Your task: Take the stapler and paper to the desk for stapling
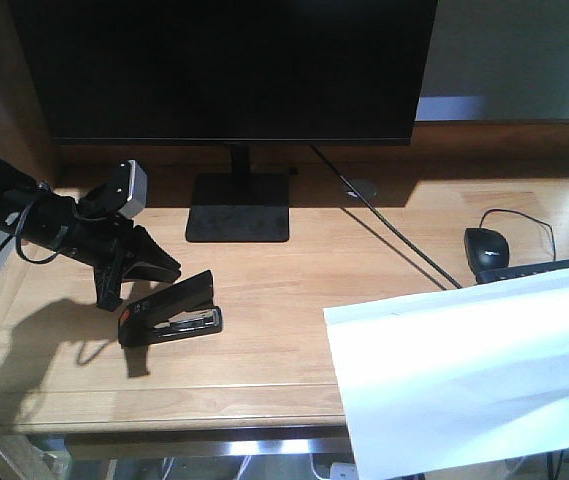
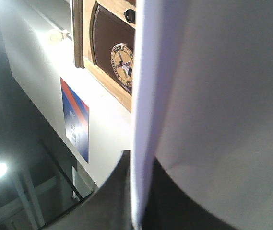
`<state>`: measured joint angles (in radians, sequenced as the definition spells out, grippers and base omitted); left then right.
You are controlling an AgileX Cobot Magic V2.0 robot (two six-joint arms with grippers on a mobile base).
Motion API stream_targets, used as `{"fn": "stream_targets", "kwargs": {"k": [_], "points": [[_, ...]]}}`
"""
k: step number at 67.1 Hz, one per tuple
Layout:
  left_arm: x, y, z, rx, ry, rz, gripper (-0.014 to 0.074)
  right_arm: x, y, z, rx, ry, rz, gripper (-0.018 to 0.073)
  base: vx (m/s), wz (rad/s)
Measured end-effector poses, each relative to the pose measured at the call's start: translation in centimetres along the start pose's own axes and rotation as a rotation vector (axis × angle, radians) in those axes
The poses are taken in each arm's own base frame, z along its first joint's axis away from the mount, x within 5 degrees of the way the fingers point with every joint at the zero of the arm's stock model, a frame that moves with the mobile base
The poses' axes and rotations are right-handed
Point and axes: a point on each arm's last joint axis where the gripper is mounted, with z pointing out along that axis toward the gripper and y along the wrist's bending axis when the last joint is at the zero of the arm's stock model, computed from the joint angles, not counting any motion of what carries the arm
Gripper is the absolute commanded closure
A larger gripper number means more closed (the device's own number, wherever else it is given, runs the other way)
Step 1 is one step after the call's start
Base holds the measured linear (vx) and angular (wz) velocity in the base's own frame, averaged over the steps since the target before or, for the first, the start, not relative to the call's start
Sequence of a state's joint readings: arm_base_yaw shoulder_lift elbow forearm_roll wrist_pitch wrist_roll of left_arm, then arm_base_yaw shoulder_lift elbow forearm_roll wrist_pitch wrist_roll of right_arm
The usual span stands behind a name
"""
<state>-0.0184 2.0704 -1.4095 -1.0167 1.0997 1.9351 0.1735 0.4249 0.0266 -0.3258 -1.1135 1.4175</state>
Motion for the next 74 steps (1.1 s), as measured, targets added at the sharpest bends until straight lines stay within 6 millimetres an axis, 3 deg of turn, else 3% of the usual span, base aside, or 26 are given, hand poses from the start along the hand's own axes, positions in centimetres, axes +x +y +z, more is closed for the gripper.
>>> {"fn": "stream_targets", "kwargs": {"k": [27,74], "points": [[1.5,0.5,1.2,-0.003,0.023,-0.061,0.0603,0.0,0.0,0.0,0.000,0.000,0.000,0.0561,0.00,0.00],[1.3,0.3,1.4,0.012,0.019,-0.061,0.0603,0.0,0.0,0.0,0.000,0.000,0.000,0.0561,0.00,0.00]]}}
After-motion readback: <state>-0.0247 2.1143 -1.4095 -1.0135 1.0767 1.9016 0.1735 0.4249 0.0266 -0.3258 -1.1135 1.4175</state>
